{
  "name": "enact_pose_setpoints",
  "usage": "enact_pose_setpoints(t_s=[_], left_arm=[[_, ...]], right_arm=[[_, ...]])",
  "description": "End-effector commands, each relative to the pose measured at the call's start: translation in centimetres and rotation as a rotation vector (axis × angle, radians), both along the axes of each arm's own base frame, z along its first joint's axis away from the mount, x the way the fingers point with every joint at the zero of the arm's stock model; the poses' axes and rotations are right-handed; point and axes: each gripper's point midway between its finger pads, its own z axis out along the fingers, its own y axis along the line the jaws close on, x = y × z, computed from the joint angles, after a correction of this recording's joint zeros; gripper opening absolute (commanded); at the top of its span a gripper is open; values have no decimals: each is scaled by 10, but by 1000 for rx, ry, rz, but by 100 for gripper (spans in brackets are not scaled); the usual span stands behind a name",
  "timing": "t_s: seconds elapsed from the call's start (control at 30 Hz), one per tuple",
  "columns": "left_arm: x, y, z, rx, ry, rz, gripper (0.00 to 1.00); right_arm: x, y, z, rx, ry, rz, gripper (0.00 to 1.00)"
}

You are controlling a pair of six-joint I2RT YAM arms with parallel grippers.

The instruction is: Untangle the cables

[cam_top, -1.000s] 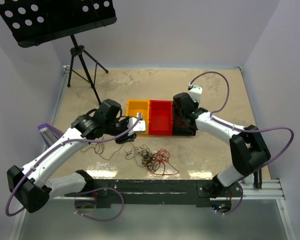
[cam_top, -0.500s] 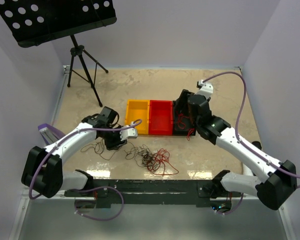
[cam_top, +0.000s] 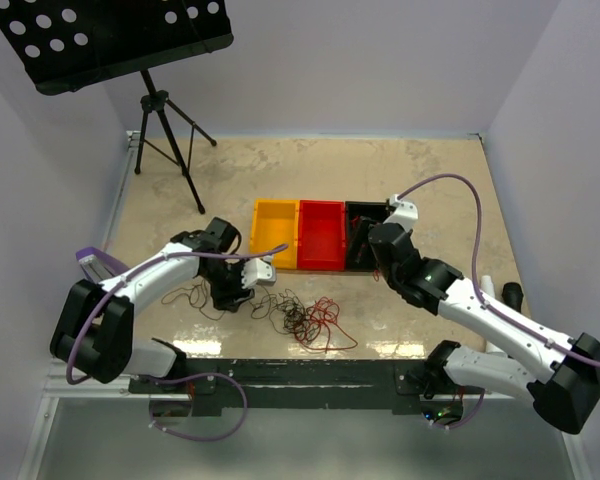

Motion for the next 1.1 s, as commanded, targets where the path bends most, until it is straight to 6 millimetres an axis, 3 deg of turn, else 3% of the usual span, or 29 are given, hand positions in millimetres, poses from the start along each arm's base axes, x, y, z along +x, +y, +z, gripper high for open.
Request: enact_pose_setpoints(t_s=[0.0, 0.17, 0.33, 0.47, 0.63, 0.77, 0.9, 1.07], left_arm=[[-4, -1, 3, -24, -10, -32, 55], [-4, 11, -19, 35, -26, 0, 41], [21, 7, -3, 31, -124, 35, 11], [47, -6, 44, -39, -245, 79, 0], [64, -22, 129, -175, -359, 160, 0], [64, -26, 187, -243, -428, 183, 0], [56, -27, 219, -284, -439, 191, 0], [52, -30, 245, -335, -463, 201, 0]], right_arm=[[0, 3, 4, 24, -5, -14, 73], [-1, 5, 10, 33, -16, -11, 72], [-2, 12, 8, 42, -19, 31, 73], [-5, 31, 14, 95, -53, 142, 74], [-8, 50, 27, 131, -104, 253, 77], [-16, 71, 36, 192, -148, 376, 78], [-32, 103, 46, 273, -197, 523, 78], [-56, 145, 31, 270, -174, 592, 78]])
